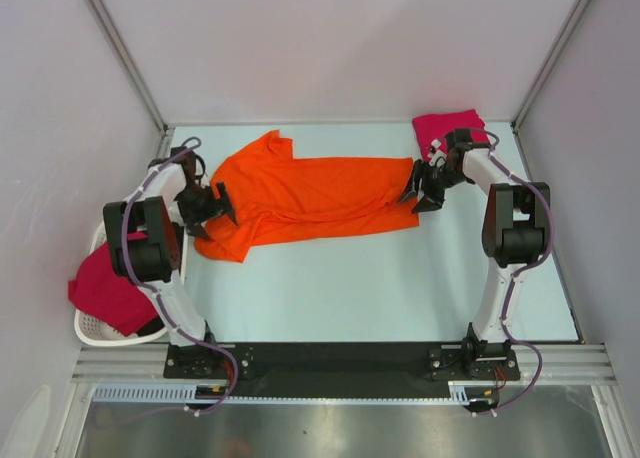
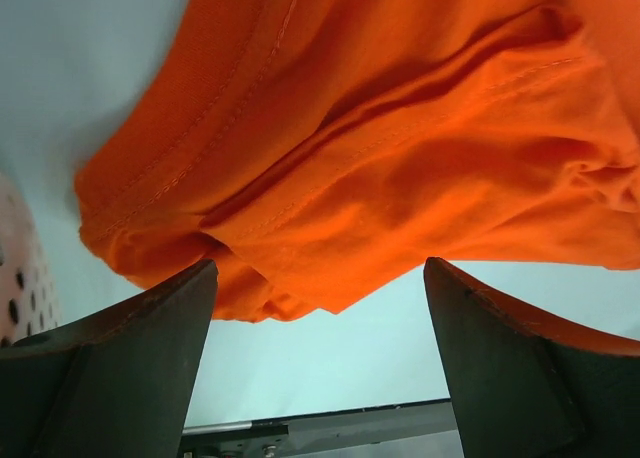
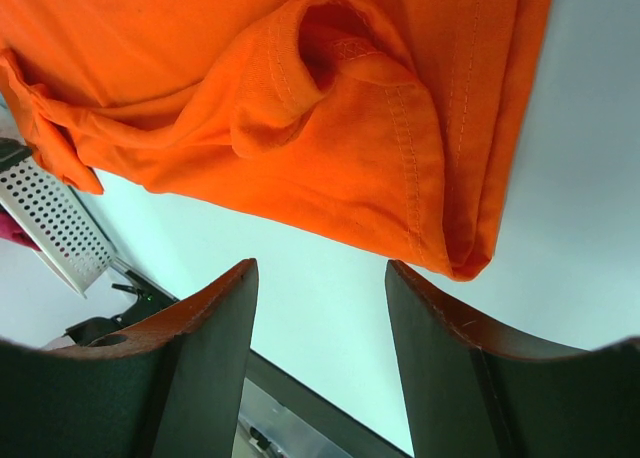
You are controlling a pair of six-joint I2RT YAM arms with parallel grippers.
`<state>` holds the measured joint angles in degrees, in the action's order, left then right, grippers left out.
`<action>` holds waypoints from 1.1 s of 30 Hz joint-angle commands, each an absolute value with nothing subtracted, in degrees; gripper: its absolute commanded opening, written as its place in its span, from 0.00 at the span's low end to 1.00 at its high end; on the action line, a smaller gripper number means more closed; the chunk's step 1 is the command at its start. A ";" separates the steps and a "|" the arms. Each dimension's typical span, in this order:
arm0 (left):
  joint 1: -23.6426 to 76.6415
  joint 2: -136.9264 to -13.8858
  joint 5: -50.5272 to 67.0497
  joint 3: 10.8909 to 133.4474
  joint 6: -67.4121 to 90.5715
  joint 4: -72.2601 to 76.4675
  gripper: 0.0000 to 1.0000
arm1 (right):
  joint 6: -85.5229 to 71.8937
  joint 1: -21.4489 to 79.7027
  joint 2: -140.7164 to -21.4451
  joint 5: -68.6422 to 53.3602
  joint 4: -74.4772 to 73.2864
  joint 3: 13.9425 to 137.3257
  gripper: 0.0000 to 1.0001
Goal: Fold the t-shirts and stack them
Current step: Fold the flattened tshirt in 1/3 of the way
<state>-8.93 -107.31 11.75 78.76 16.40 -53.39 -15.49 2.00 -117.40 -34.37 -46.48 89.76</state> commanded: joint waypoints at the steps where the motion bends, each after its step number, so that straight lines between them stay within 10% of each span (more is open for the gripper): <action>1: -7.65 -109.42 7.47 79.72 16.08 -56.42 0.89 | -14.59 1.50 -115.14 -35.33 -47.37 92.20 0.59; 6: -5.19 -111.44 2.29 81.99 15.74 -58.88 0.85 | -14.50 1.05 -115.14 -35.33 -47.46 92.11 0.59; 9: -4.48 -112.85 2.37 82.09 15.56 -58.62 0.64 | -14.50 0.62 -115.22 -35.51 -47.46 92.11 0.59; 13: -4.05 -113.20 4.74 82.97 16.17 -57.84 0.00 | -14.68 0.44 -115.31 -35.60 -47.46 92.46 0.59; 33: -3.34 -110.92 0.09 99.04 17.66 -59.76 0.00 | -15.03 0.44 -115.05 -37.09 -47.02 91.76 0.59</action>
<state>-3.86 -113.38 2.04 93.60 16.47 -58.94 -15.35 0.56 -117.40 -35.44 -46.83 90.45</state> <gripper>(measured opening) 0.006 0.592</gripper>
